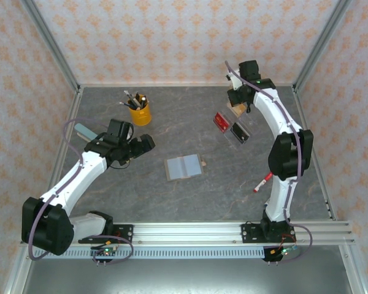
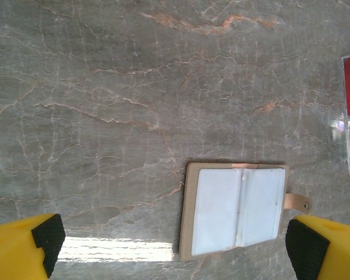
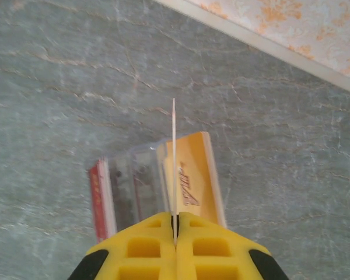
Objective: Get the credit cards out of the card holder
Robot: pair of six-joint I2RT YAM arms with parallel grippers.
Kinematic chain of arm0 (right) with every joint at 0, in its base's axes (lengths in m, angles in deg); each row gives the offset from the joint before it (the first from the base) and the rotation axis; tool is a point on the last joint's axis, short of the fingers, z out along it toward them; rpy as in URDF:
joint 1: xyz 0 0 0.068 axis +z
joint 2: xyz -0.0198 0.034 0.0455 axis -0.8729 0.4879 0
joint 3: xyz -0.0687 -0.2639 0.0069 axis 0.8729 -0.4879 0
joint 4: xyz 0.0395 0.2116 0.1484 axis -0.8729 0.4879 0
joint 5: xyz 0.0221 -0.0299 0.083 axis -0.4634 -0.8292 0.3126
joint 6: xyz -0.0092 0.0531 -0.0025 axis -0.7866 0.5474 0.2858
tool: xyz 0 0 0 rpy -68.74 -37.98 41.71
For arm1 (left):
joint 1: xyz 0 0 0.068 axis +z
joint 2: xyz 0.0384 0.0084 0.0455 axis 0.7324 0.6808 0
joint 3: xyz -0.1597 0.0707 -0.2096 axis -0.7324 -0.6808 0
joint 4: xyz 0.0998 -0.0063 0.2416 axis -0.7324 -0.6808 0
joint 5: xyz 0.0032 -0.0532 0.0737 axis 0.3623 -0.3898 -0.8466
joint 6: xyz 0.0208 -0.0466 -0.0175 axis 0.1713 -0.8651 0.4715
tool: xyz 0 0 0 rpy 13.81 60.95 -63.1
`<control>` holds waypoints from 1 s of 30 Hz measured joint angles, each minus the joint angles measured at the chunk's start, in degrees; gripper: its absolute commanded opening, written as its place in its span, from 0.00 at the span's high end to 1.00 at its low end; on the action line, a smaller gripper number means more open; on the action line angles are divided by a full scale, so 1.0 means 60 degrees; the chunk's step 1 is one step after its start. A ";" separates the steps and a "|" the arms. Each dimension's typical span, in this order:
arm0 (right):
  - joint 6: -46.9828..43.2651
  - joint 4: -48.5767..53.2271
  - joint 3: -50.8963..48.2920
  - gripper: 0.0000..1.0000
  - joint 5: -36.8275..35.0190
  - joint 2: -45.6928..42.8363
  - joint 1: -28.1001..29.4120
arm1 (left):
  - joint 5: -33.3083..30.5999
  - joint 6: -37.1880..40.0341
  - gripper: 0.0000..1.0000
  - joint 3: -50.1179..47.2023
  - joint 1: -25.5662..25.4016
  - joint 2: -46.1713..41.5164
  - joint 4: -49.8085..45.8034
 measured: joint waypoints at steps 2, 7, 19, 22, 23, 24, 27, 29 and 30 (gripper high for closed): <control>-0.0321 0.0233 0.0240 1.00 0.0000 0.0244 -0.0142 | 0.0004 0.0007 0.00 0.0000 0.0015 0.0000 -0.0022; -0.0929 0.0790 0.0663 1.00 0.0011 0.0703 -0.0277 | 0.0040 0.0007 0.00 0.0000 0.0015 0.0004 -0.0051; -0.1661 0.1432 0.1096 0.96 0.0033 0.1162 -0.0273 | 0.0164 0.0000 0.00 0.0000 0.0015 0.0164 -0.0040; -0.1730 0.1559 0.1104 0.92 0.0029 0.1188 -0.0277 | 0.0299 -0.0007 0.00 -0.0007 0.0015 0.0164 -0.0004; -0.1752 0.1610 0.1122 0.91 0.0025 0.1198 -0.0277 | 0.0317 -0.0011 0.00 -0.0011 0.0011 0.0164 0.0044; -0.1763 0.1647 0.1144 0.90 0.0015 0.1202 -0.0277 | 0.0331 -0.0011 0.00 -0.0015 0.0015 0.0164 0.0066; -0.1792 0.1665 0.1217 0.86 0.0000 0.1206 -0.0277 | 0.0368 -0.0011 0.00 -0.0018 0.0015 0.0168 0.0142; -0.1796 0.1679 0.1271 0.85 -0.0033 0.1206 -0.0277 | 0.0375 -0.0011 0.00 -0.0018 0.0015 0.0164 0.0171; -0.1796 0.1679 0.1293 0.85 -0.0040 0.1206 -0.0277 | 0.0386 -0.0011 0.00 -0.0018 0.0015 0.0168 0.0182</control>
